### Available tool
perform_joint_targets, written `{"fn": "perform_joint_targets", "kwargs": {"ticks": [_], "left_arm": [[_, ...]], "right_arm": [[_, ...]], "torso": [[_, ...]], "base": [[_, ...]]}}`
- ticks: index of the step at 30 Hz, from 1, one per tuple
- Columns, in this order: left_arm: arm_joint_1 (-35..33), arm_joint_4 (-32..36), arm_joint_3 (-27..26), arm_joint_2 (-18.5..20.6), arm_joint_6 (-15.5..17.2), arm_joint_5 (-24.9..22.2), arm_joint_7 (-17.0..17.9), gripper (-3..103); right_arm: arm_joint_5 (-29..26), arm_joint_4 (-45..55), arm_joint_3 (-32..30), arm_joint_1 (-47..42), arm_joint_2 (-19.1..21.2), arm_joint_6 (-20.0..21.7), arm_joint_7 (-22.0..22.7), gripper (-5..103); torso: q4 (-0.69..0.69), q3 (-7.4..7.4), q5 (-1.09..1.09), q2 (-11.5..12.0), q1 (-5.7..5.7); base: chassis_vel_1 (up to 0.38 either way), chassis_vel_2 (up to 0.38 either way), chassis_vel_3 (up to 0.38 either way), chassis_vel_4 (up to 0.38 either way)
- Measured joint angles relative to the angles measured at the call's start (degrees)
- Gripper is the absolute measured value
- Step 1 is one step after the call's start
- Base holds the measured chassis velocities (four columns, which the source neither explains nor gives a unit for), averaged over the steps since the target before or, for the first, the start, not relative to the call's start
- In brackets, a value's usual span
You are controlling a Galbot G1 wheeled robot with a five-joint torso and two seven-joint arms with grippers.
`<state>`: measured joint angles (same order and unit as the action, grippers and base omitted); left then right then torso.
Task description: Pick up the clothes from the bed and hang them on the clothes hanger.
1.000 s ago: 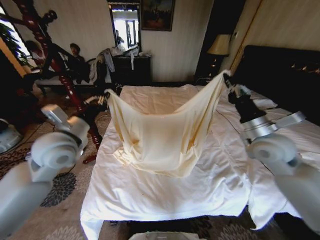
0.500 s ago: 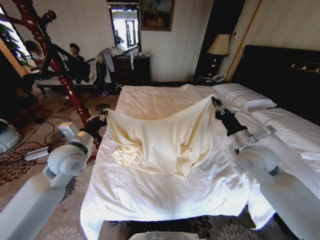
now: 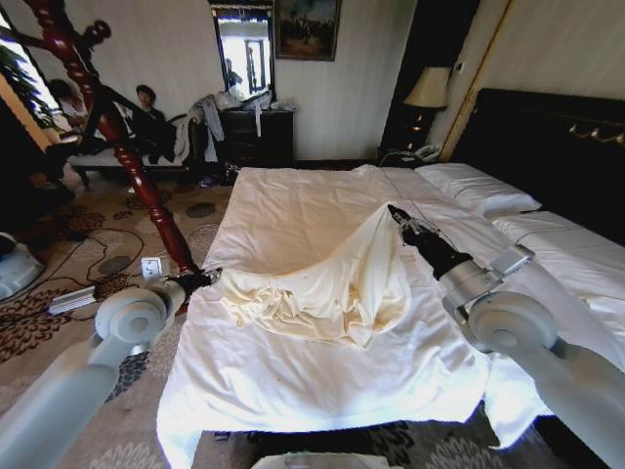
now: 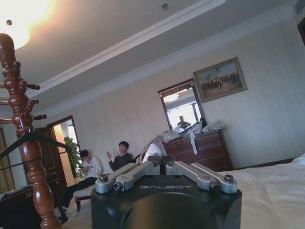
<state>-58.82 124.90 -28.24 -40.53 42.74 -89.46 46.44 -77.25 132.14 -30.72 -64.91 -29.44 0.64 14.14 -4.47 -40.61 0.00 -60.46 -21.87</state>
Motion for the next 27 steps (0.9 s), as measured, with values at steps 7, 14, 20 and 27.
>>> {"fn": "perform_joint_targets", "kwargs": {"ticks": [7,14,20,27], "left_arm": [[-0.67,-0.12,-5.90,-0.79,-0.07,-9.90,-4.90,91],[-1.45,0.42,-10.14,-3.75,-1.19,-19.25,-17.52,100],[0.73,-1.50,-6.70,-4.14,-11.44,-0.50,-22.39,100],[10.41,-6.84,-6.63,5.38,-22.62,18.27,-23.34,100]], "right_arm": [[0.48,-0.05,-0.33,0.28,0.02,-0.19,-0.21,0],[1.87,-1.04,-0.66,0.55,-0.45,-1.19,-0.96,0],[3.20,-1.29,-0.71,0.03,-0.68,-1.72,-1.56,0],[4.14,-3.35,0.42,2.50,-1.67,-3.62,-5.35,0]], "torso": [[0.01,0.00,-0.01,0.00,0.00],[0.01,0.00,-0.01,0.00,0.00],[0.03,0.00,-0.02,0.00,0.00],[0.02,-0.01,-0.01,0.01,0.00]], "base": [[0.000,0.000,0.000,0.000],[0.000,0.000,0.000,0.000],[0.000,0.000,0.000,0.000],[0.000,0.000,0.000,0.000]]}}
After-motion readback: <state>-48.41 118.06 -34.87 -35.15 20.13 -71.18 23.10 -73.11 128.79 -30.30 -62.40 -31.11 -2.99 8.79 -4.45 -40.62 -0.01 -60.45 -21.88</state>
